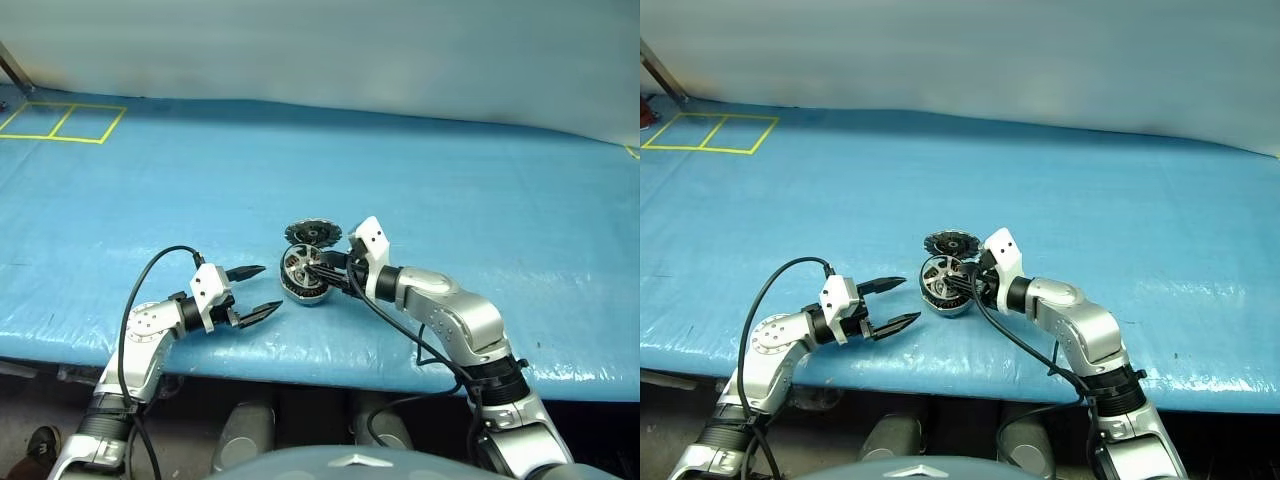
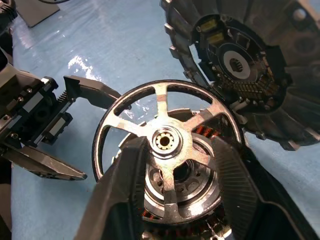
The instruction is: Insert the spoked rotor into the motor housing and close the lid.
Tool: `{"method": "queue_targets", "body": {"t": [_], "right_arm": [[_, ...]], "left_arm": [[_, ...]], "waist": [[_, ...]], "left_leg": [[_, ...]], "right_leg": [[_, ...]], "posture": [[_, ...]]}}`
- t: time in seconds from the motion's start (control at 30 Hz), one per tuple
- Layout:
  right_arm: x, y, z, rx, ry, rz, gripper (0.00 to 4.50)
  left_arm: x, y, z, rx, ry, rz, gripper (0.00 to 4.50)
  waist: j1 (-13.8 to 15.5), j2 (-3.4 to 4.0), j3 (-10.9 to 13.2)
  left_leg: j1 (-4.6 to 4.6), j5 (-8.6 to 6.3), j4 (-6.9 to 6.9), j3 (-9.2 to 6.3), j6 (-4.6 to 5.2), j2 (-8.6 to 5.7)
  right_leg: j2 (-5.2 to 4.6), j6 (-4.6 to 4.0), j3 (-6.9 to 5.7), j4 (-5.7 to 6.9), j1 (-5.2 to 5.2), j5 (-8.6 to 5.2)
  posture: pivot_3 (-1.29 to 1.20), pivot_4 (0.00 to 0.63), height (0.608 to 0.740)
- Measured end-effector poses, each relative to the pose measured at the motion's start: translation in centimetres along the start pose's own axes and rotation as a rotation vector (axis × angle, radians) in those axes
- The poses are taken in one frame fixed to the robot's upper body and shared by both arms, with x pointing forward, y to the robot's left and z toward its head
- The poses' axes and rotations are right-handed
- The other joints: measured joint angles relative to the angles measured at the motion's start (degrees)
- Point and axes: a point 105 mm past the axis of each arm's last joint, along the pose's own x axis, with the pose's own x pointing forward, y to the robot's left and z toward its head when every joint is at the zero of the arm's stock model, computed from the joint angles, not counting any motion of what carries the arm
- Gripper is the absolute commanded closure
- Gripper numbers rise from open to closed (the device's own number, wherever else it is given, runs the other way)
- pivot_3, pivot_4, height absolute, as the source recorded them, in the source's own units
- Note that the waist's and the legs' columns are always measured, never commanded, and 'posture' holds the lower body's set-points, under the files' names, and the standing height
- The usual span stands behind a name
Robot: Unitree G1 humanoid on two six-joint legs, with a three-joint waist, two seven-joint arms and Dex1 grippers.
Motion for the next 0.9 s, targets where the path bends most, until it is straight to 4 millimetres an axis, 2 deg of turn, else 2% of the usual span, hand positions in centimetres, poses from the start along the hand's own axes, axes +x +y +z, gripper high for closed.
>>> {"method": "queue_targets", "body": {"t": [0.07,0.1,0.43,0.6,0.9], "right_arm": [[0.07,0.17,0.08,-0.009,-0.004,0.007,3.91],[0.07,0.17,0.01,-0.009,-0.001,0.006,4.05],[0.07,0.3,-0.15,-0.019,0.007,0.006,4.04],[-0.11,0.8,0.56,-0.061,-0.011,0.022,4.04],[-0.03,0.87,0.1,-0.178,0.019,0.015,4.04]], "left_arm": [[0.0,0.0,0.0,0.001,0.0,0.0,0.47],[0.0,0.0,0.01,0.001,0.0,0.0,0.47],[-0.15,0.08,-0.07,0.005,0.009,0.002,0.47],[-0.16,0.1,-0.11,0.005,0.011,0.006,0.47],[-0.16,0.16,-0.12,0.006,0.011,0.012,0.47]], "waist": [[0.0,0.0,0.0],[0.0,0.0,0.0],[0.0,0.0,0.0],[0.0,0.0,0.0],[0.0,0.0,0.0]], "left_leg": [[0.01,0.0,0.0,0.0,0.0,0.0],[0.01,0.0,0.0,0.0,0.0,0.0],[0.0,0.0,0.0,0.0,-0.01,0.0],[0.0,0.0,0.0,0.0,-0.01,0.0],[0.0,0.0,0.0,0.0,-0.01,0.0]], "right_leg": [[0.0,0.0,0.0,0.0,0.0,0.0],[0.0,0.0,0.0,0.01,0.01,0.0],[0.0,0.0,0.0,0.01,0.0,0.0],[0.0,0.0,0.0,0.01,0.0,0.0],[0.0,0.0,0.0,0.01,0.0,0.0]], "posture": [[0.0,0.15,0.74],[0.0,0.15,0.74],[0.0,0.15,0.74],[0.0,0.15,0.74],[0.0,0.15,0.74]]}}
